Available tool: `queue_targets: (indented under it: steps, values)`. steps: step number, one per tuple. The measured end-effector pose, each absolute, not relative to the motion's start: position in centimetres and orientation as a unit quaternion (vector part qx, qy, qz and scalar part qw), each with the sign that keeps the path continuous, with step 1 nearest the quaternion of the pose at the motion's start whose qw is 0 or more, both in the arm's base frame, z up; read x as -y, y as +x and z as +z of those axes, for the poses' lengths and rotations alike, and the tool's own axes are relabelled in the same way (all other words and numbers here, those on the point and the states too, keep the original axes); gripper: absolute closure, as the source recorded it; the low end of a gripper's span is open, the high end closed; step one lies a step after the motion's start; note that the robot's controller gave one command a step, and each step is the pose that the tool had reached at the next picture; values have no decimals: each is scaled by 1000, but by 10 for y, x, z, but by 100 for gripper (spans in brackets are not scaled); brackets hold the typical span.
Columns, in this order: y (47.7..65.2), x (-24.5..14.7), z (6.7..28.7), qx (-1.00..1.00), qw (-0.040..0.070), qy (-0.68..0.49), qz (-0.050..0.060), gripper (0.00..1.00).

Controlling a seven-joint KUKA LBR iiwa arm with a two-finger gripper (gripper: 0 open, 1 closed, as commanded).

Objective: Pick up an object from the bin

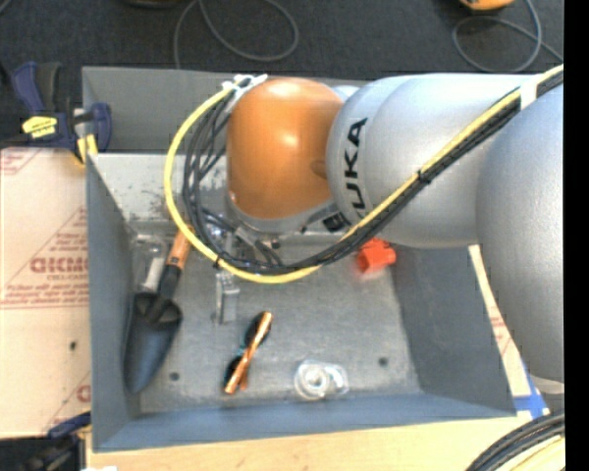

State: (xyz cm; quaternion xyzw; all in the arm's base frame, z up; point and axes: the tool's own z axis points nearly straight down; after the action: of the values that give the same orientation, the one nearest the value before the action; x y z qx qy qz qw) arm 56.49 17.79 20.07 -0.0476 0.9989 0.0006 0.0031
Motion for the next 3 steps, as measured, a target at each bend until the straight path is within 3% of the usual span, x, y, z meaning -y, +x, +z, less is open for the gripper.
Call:
queue_targets:
  steps: [1,2,3]
  values:
    - [591,-217,171,-984,3,-179,0,0]
    - [630,-228,141,-963,7,-271,0,0]
    - [653,-193,83,-941,9,-337,-1,0]
